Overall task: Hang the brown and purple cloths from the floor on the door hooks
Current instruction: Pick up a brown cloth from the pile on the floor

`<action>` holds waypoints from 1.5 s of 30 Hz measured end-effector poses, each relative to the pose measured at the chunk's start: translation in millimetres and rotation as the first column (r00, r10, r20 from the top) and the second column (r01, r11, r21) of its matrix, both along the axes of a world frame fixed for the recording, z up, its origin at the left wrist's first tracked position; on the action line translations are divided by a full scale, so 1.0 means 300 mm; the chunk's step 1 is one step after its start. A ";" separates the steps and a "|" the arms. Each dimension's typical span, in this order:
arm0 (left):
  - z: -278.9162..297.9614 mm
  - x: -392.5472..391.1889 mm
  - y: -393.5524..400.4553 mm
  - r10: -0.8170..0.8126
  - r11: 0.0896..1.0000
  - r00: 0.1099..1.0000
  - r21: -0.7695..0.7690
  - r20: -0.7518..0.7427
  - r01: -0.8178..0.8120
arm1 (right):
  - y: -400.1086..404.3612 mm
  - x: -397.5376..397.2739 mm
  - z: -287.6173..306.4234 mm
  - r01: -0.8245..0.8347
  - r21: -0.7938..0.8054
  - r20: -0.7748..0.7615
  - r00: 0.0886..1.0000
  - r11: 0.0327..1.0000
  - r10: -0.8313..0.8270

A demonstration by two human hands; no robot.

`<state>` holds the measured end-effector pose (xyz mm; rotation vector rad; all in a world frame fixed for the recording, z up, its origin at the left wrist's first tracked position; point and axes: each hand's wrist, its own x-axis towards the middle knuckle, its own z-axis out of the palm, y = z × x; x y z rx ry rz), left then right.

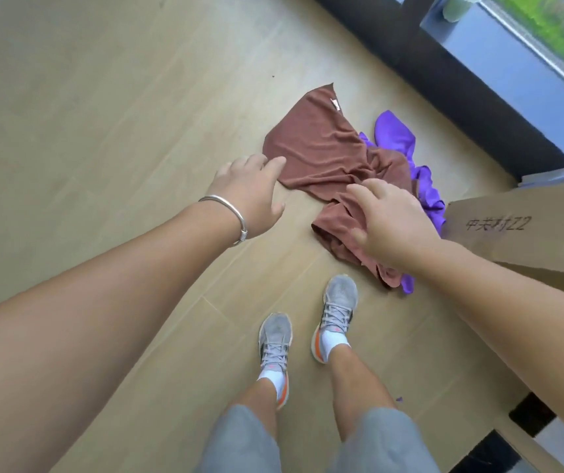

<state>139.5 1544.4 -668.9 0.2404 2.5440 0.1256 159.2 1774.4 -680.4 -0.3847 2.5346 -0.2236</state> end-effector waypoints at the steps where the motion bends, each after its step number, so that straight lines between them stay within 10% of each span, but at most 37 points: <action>1: -0.077 -0.020 -0.003 -0.002 1.000 1.000 -0.008 0.011 0.002 | -0.001 -0.025 -0.082 -0.022 0.015 0.015 1.000 1.000 0.022; 19: -1.443 -0.419 -0.178 0.361 0.932 0.932 0.013 0.002 -0.361 | -0.138 -0.745 -1.307 -0.238 0.215 -0.231 0.930 0.947 0.286; 27: -1.728 -0.607 -0.153 0.371 0.928 0.868 0.157 -0.330 -0.337 | -0.267 -1.126 -1.544 -0.290 0.280 -0.311 0.875 0.915 0.372; 36: -1.598 -0.549 -0.155 0.426 0.899 0.870 0.225 -0.247 -0.377 | -0.287 -1.075 -1.429 -0.347 0.489 -0.189 0.853 0.800 0.486; 45: -0.939 -0.402 -0.344 0.427 0.901 0.903 -0.060 -0.059 -0.430 | -0.353 -0.880 -0.773 -0.479 0.518 -0.092 0.792 0.708 0.603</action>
